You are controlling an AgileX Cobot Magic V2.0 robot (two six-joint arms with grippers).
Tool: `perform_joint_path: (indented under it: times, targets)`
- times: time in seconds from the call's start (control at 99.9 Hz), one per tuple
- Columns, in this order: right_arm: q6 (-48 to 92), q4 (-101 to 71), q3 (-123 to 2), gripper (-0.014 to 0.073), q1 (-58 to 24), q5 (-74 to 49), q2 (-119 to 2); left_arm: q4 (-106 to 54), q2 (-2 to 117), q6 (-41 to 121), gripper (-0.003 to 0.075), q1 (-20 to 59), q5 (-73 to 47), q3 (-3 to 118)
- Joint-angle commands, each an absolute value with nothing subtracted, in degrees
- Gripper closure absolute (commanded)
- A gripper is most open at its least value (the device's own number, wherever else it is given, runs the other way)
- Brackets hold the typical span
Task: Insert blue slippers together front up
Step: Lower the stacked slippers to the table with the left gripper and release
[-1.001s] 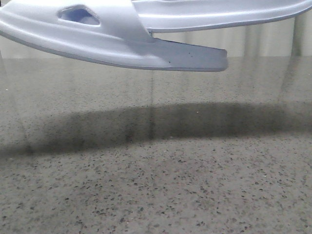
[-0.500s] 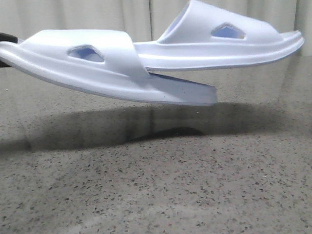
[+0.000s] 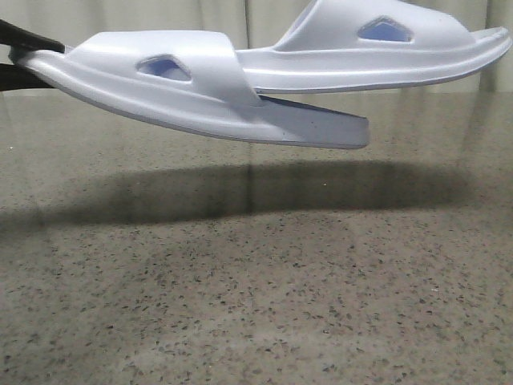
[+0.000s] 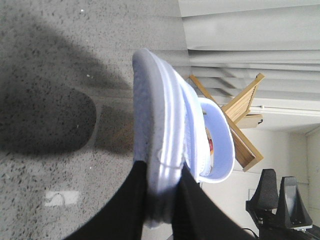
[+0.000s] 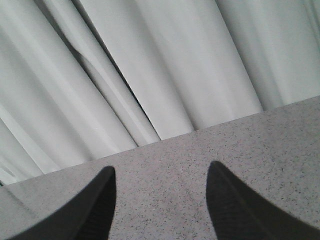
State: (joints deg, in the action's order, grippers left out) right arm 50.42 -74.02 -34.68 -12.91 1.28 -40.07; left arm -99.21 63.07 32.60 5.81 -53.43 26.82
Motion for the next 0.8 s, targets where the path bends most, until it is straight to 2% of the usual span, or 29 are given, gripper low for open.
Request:
perform_joint_path:
  times: [0.0, 0.791]
  targets:
    - [51.47, -73.25, -36.17, 0.0249, -12.91, 1.95, -39.72, -102.0, 63.93, 32.97, 0.0705, 6.34, -57.88, 29.45]
    - [51.47, -73.25, -36.17, 0.0249, -12.91, 0.88, -39.72, -95.18, 68.62, 34.18, 0.0688, 6.34, -57.94, 29.81]
